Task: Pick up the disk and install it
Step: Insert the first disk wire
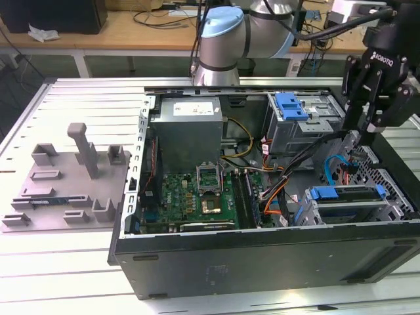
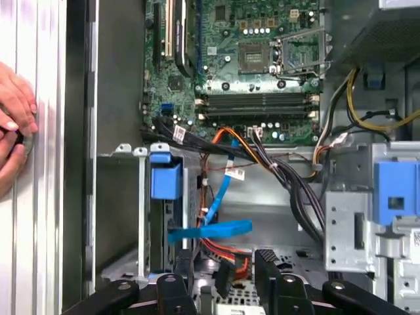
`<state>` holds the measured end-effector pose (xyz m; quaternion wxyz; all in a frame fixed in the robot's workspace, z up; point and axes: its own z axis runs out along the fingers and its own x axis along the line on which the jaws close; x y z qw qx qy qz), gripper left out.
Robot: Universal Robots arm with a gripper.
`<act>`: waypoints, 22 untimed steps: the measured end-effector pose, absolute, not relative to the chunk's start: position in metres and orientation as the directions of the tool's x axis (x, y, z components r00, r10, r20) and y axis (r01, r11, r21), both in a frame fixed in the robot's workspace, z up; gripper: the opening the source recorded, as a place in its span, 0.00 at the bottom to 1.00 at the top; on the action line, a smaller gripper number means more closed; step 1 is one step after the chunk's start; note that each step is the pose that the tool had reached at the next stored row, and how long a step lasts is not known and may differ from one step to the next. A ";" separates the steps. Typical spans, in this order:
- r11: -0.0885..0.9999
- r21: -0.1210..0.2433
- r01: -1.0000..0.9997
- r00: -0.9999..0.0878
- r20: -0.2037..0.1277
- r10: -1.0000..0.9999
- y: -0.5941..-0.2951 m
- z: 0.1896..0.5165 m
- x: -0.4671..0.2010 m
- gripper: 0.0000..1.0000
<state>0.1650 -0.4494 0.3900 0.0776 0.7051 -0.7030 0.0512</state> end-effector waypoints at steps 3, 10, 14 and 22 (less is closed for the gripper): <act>0.001 0.043 -0.999 0.008 0.208 -0.978 -0.448 0.390 0.180 0.50; 0.061 0.043 -0.997 -0.049 0.234 -0.971 -0.448 0.389 0.185 0.50; 0.095 0.042 -0.995 -0.082 0.243 -0.967 -0.447 0.387 0.188 0.50; 0.101 0.031 -0.994 -0.084 0.348 -0.934 -0.416 0.381 0.191 0.50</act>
